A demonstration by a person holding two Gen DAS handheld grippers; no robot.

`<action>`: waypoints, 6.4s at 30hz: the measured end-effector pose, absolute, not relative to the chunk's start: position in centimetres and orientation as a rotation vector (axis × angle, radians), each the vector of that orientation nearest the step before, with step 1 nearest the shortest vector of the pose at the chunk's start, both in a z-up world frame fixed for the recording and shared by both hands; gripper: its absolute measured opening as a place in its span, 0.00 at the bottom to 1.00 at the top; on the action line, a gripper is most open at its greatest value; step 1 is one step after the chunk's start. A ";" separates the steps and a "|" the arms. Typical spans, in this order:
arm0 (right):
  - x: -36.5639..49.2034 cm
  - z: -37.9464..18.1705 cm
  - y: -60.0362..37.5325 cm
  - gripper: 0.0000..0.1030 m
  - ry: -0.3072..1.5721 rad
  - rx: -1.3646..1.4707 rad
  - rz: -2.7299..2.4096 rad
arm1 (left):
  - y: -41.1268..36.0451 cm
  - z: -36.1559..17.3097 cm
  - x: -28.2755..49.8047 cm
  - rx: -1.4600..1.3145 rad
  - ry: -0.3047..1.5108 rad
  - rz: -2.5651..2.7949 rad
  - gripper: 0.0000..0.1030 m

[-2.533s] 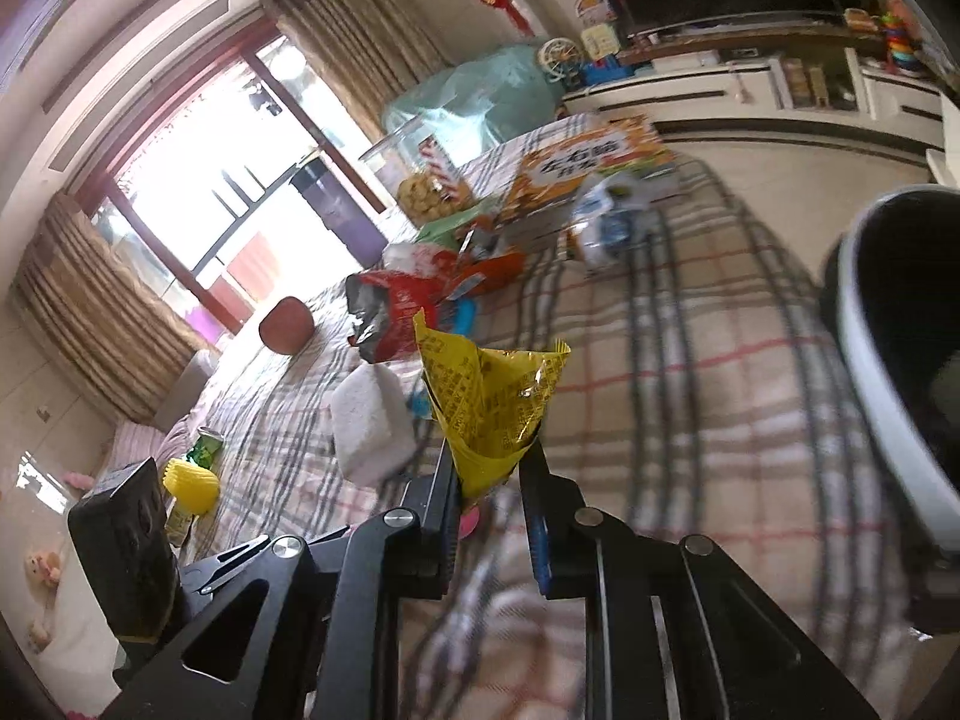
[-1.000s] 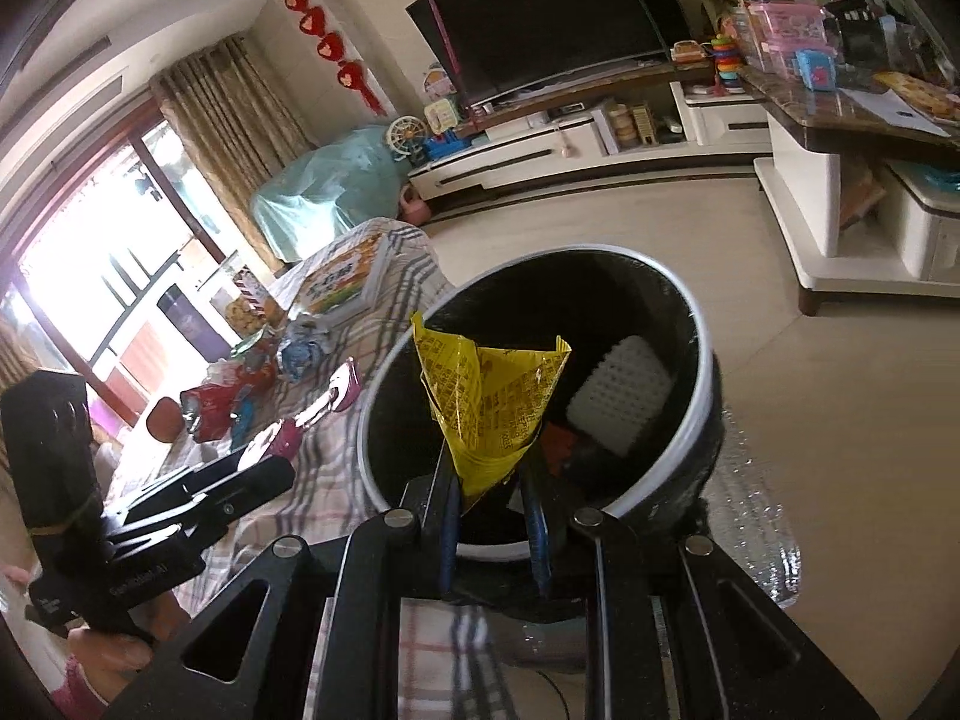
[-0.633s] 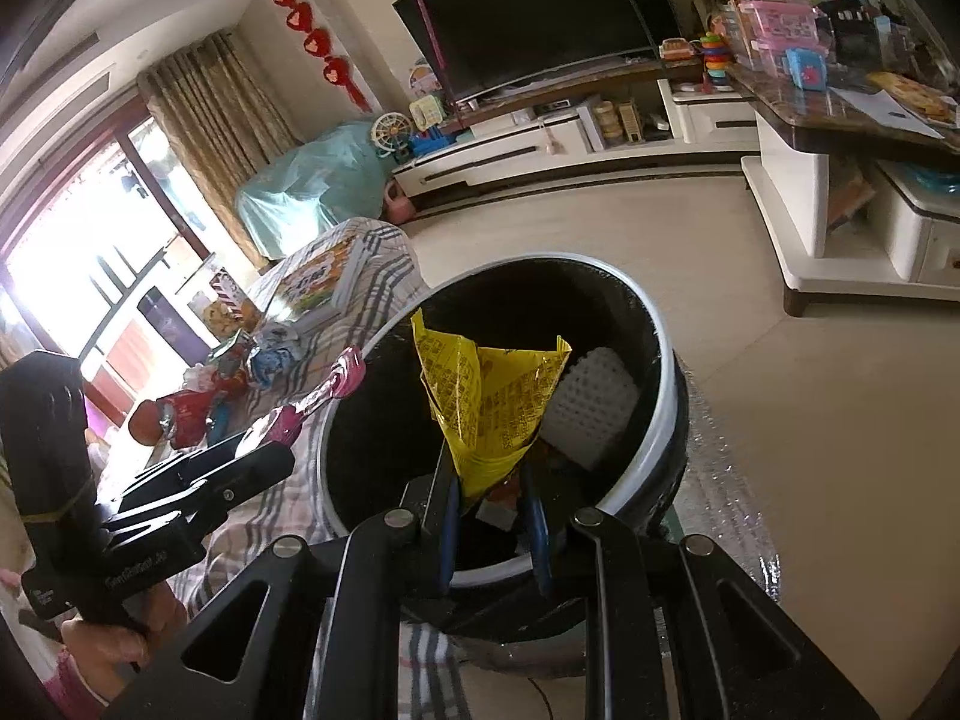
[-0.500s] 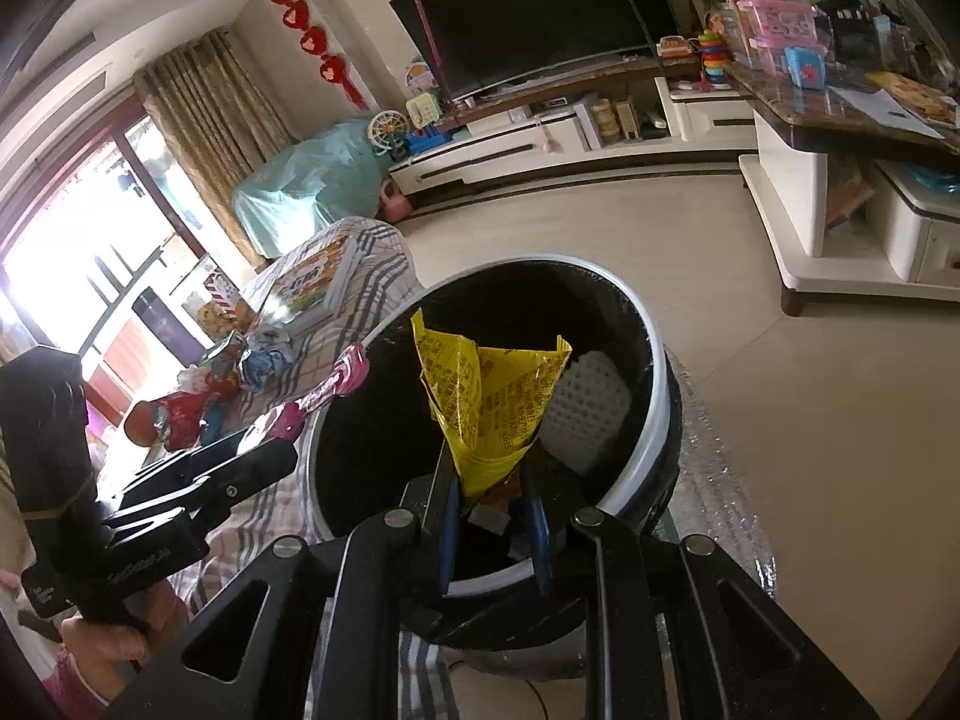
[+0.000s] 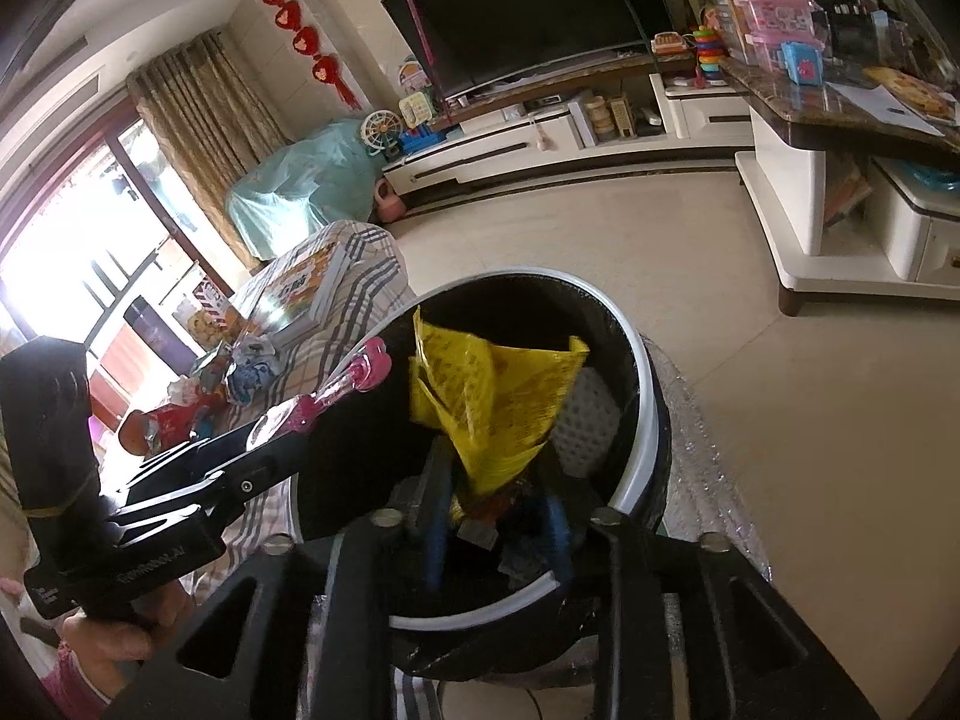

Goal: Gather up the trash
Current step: 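Carry the pink wrapper and yellow bag over the bin and lower them in, then open the left tool to drop the pink wrapper while the right tool releases the yellow bag, then grasp the white foam block with the left tool while the right tool grasps the crumpled foil wrapper, then carry the foam block and foil wrapper over the bin opening with both tools, then open both tools over the bin to drop the foam block and foil wrapper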

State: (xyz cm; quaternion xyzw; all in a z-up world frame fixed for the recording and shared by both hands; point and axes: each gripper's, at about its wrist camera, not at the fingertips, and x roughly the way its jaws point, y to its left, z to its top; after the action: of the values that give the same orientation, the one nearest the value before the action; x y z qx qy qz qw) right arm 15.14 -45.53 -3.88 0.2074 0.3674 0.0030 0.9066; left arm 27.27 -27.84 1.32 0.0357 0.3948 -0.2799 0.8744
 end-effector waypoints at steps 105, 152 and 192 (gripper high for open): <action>19.3 -5.2 -27.1 0.26 0.807 0.322 0.326 | -5.8 0.3 17.9 -0.196 0.771 -0.221 0.42; 12.5 -2.9 -41.9 0.26 0.720 0.387 0.057 | -21.8 1.8 20.3 0.043 0.745 -0.561 0.43; 17.1 -3.7 -44.8 0.45 0.803 0.407 0.036 | -28.1 0.8 26.7 0.121 0.826 -0.617 0.59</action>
State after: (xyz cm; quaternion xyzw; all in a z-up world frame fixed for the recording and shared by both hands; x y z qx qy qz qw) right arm 17.09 -44.84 -3.66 0.1965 0.3881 0.0175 0.9002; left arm 26.74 -28.11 0.81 0.0577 0.3948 -0.2947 0.8683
